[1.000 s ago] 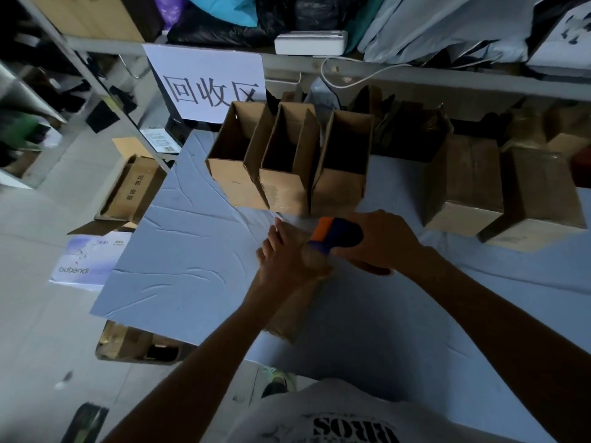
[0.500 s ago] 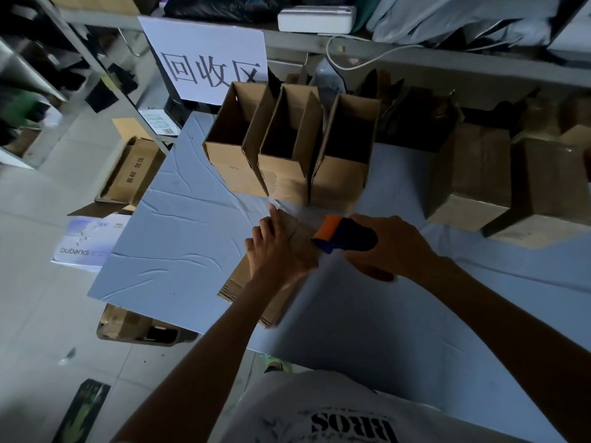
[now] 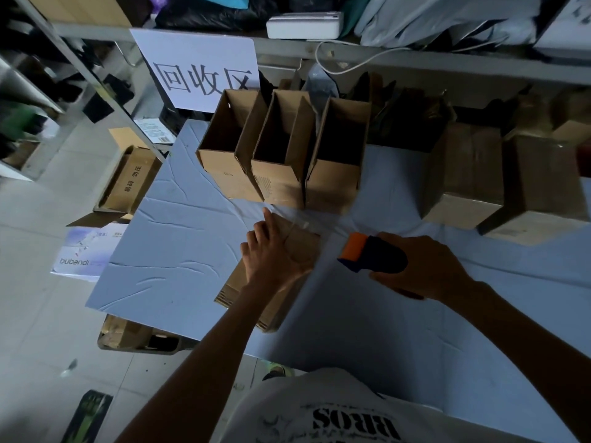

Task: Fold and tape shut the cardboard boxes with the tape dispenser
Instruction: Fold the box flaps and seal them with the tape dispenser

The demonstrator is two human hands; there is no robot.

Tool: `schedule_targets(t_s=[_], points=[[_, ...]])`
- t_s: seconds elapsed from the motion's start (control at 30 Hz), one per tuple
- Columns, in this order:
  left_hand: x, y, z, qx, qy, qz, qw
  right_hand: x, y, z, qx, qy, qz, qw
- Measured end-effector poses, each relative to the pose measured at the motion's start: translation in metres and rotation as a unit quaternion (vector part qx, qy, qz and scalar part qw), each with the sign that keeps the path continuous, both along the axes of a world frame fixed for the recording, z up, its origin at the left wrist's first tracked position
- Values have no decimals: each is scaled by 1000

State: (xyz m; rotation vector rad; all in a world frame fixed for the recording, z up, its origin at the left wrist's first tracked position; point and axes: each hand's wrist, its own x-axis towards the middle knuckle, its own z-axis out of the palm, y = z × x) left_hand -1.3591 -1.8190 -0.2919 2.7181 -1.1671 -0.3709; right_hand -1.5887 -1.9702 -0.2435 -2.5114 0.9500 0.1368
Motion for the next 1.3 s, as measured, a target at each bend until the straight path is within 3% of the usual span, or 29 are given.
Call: schedule_targets(t_s=[0.4, 0.5, 0.6, 0.73, 0.9, 1.13, 1.3], points=[[-8, 3, 2, -37, -6, 8, 999, 103, 34, -7, -114, 156, -2, 981], [-19, 10, -2, -35, -20, -37, 999, 95, 48, -33, -53, 193, -33, 979], [-9, 10, 0, -48, 6, 15, 999, 64, 47, -51, -51, 152, -55, 986], [-9, 10, 4, -41, 20, 13, 999, 32, 39, -54, -118, 58, -63, 989], [-12, 9, 4, -45, 8, 21, 999, 14, 42, -63, -114, -38, -56, 991], [-13, 9, 4, -55, 13, 31, 998, -12, 54, -92, -28, -1, -43, 999], [-13, 10, 7, -58, 33, 26, 997, -6, 53, -83, -42, 46, -62, 996]])
